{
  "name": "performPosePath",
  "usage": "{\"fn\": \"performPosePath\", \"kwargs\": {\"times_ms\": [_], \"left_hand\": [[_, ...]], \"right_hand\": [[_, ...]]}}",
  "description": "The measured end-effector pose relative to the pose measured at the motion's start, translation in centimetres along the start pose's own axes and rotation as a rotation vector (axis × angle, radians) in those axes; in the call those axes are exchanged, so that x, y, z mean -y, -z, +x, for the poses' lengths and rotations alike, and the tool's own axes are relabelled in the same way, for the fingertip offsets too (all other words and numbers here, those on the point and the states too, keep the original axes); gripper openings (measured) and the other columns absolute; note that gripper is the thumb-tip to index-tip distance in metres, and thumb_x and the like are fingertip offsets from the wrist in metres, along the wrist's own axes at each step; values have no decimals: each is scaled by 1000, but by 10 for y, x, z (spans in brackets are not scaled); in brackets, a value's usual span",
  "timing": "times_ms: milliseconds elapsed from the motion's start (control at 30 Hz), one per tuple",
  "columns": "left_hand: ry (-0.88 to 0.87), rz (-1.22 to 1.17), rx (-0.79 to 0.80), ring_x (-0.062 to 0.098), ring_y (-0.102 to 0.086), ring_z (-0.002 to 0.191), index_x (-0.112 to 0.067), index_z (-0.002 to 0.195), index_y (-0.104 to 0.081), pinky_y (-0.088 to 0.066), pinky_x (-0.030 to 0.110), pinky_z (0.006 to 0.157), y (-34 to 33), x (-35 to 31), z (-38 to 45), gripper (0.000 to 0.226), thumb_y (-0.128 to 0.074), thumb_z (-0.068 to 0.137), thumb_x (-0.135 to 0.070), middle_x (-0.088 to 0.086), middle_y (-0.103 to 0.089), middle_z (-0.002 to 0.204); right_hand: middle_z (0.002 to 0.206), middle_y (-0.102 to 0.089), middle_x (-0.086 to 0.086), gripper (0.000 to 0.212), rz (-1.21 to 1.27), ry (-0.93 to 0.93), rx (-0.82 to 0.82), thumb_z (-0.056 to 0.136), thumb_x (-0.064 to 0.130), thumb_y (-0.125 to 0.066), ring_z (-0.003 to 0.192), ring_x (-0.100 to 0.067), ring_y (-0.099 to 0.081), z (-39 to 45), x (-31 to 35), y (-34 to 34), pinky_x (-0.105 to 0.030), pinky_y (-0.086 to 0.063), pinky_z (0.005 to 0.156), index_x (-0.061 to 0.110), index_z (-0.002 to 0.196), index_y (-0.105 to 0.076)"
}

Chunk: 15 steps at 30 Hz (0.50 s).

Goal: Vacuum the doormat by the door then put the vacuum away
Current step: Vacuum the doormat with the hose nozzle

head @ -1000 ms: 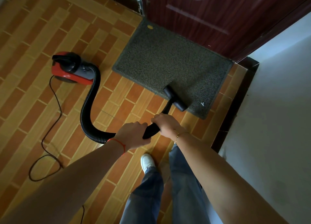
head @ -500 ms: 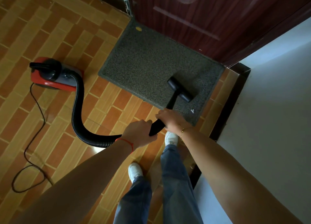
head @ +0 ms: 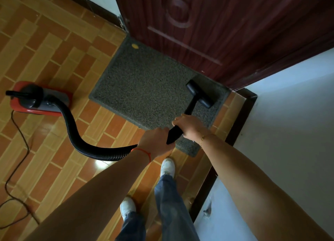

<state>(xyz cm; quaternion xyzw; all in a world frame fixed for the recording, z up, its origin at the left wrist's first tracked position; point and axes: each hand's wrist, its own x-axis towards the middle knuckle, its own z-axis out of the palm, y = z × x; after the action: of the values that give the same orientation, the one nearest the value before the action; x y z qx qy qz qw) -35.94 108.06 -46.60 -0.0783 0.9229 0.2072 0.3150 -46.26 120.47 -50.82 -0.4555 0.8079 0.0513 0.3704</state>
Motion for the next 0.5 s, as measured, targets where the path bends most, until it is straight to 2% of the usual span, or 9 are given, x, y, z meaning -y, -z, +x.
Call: {"fn": "performPosePath", "kwargs": {"times_ms": [133, 267, 500], "left_hand": [[-16, -9, -27, 19, -56, 64, -17, 98, -56, -37, 25, 52, 14, -14, 27, 27, -52, 88, -43, -2, -55, 73], [-24, -14, -41, 18, -55, 62, -17, 99, -57, -35, 24, 50, 22, -23, 47, 28, -53, 87, -42, -6, -49, 66], [-38, -49, -52, 17, -54, 60, -17, 97, -56, -35, 23, 50, 29, -14, 50, 29, -53, 87, -45, -3, -53, 68]], "right_hand": [[113, -60, -1, 23, 6, -13, -1, 85, 4, -63, 113, -23, -58, 6, -31, 14, -40, -52, 86, 15, 104, -56], [110, -60, -2, 19, 18, -18, -7, 86, 3, -61, 109, -22, -58, 10, -50, 27, -37, -51, 86, 14, 100, -55], [109, -60, -2, 18, 12, -25, 3, 86, 2, -60, 104, -21, -61, 14, -46, 41, -35, -50, 81, 14, 98, -54]]}}
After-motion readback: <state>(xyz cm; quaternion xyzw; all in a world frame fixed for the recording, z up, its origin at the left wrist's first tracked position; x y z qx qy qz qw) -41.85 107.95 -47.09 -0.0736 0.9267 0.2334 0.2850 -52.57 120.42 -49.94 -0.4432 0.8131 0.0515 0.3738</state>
